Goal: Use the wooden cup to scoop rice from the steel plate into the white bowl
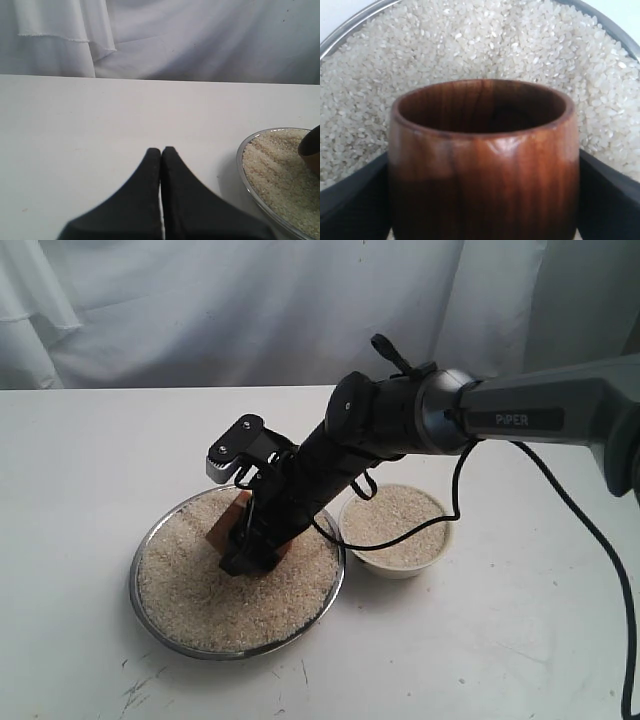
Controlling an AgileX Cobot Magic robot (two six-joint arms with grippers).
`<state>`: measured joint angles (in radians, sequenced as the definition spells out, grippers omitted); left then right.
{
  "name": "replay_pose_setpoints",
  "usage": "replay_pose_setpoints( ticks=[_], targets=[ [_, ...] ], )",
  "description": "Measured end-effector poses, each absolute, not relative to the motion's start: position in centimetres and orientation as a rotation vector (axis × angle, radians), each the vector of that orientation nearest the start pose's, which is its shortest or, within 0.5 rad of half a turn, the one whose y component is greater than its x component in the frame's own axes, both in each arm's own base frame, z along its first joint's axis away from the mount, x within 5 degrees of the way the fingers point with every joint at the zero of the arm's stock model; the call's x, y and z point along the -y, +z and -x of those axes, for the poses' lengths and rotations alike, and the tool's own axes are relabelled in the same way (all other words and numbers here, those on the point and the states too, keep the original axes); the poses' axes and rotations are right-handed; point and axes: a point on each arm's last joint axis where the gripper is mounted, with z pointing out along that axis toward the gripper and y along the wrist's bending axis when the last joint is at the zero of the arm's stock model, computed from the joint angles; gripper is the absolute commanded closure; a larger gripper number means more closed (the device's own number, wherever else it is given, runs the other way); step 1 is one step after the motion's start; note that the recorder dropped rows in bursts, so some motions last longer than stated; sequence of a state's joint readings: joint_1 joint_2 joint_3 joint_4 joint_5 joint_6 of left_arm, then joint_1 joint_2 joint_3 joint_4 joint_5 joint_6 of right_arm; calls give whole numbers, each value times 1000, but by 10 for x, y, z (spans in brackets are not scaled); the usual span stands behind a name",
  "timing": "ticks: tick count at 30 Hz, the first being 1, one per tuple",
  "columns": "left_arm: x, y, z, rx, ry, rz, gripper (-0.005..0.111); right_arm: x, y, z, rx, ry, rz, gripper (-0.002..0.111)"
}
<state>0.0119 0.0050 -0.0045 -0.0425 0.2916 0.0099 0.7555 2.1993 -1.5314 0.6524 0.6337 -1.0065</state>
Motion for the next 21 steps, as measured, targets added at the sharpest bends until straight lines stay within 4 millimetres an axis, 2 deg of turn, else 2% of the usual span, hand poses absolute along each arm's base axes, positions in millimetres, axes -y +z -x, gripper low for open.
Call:
replay_pose_setpoints(
  ticks=[5, 12, 17, 21],
  targets=[
    [0, 188, -55, -1775, -24, 29, 107, -334, 146, -310, -2101, 544, 1645, 108],
    [0, 188, -55, -1775, -24, 29, 107, -328, 182, -306, -2038, 498, 1671, 108],
    [0, 188, -55, -1775, -24, 29, 107, -318, 203, -298, -2012, 448, 1769, 108],
    [0, 188, -55, -1775, -24, 29, 107, -312, 219, -294, -2011, 428, 1780, 108]
  ],
)
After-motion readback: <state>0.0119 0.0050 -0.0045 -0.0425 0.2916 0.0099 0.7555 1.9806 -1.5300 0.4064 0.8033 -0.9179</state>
